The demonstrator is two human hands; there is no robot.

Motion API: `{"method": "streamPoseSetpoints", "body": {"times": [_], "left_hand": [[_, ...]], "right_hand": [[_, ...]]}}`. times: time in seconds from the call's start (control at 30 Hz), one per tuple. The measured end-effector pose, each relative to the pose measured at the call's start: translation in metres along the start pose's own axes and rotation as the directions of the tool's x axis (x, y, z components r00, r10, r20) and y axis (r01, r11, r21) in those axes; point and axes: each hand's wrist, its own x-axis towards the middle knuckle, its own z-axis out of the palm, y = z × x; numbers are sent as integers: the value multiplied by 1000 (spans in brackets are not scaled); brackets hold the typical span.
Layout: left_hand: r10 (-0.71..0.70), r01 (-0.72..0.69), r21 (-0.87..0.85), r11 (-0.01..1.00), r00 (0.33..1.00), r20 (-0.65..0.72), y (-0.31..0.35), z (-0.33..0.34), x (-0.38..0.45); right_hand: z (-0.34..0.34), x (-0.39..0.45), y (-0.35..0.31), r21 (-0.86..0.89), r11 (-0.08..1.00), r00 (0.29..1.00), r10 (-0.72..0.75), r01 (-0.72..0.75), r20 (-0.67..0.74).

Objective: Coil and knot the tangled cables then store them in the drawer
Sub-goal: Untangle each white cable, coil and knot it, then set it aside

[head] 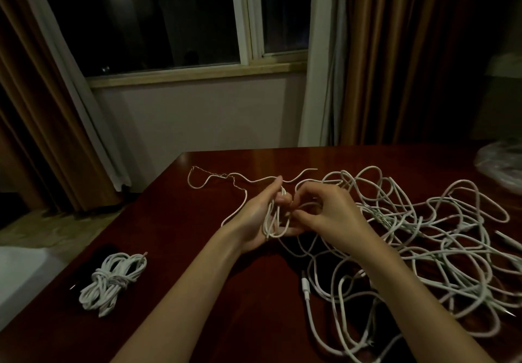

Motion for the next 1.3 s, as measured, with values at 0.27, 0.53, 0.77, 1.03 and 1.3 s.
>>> {"method": "streamPoseSetpoints", "body": {"times": [0.27,0.53,0.77,1.03,1.3], "left_hand": [[64,-39,252,967,994,-90,0,0,3],[2,-31,234,972,992,123,1,-1,0],[6,19,-133,991,983,184,5,-11,-2],[182,-171,-179,969,982,46,6,-7,1],[382,-336,351,874,921,-72,2,13,-2]], "right_hand": [[2,-1,0,-3,1000,997,-1,0,-76],[0,1,-3,206,973,980,136,-105,-145],[-3,7,-2,451,859,947,310,-242,-83],[-2,2,-8,613,737,909,411,-285,-71],[9,1,-15,518,837,955,273,-176,-116]]}}
